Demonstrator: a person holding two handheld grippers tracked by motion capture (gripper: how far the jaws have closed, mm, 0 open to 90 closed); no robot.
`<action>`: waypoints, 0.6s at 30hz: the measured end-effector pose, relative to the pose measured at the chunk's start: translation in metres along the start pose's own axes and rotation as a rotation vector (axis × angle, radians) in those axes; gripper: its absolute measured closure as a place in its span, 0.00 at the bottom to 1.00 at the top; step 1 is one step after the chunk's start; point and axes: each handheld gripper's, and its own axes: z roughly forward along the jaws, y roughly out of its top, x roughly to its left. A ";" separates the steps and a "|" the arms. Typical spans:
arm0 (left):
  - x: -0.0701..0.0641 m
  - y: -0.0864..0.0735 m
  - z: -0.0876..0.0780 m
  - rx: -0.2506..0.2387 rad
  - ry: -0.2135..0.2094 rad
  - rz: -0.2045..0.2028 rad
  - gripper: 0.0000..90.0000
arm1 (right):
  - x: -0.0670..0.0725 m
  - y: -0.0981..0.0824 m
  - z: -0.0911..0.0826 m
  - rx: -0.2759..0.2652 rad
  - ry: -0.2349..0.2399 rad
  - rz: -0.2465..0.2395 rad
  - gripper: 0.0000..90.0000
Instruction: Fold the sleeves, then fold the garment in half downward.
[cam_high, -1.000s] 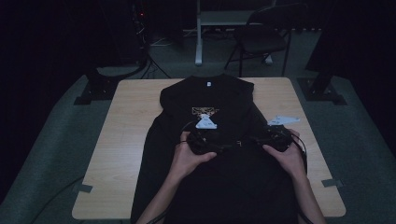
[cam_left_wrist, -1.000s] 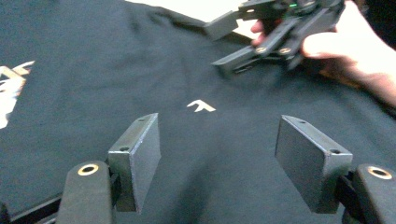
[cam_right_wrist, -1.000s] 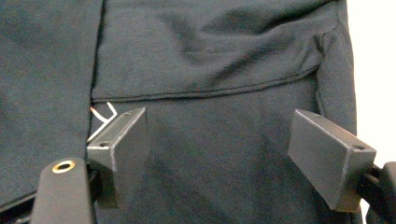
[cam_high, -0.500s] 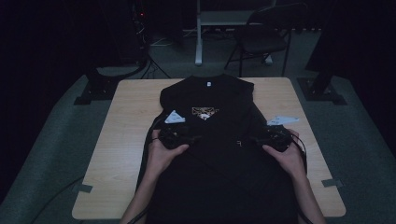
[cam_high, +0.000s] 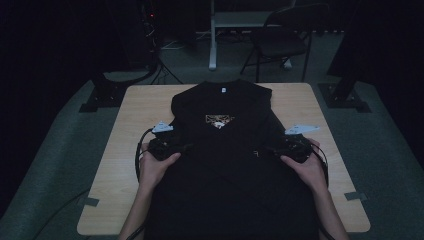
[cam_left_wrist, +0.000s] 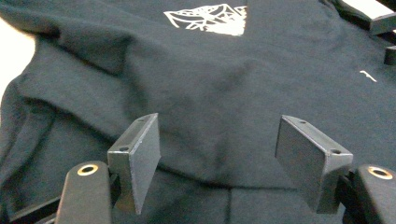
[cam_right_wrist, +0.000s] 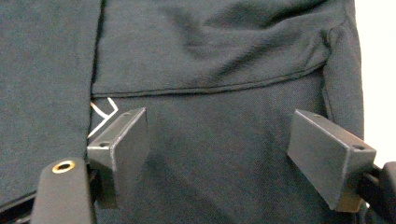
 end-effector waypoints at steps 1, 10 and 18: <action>0.001 0.000 -0.001 -0.002 0.003 -0.002 0.36 | 0.000 0.000 0.000 -0.001 0.000 -0.001 0.23; 0.023 0.001 -0.003 -0.021 0.061 -0.024 0.35 | 0.000 0.000 0.000 0.000 0.000 0.000 0.23; 0.045 0.011 0.010 -0.054 0.089 -0.052 0.35 | 0.000 0.000 0.001 0.008 -0.002 -0.001 0.23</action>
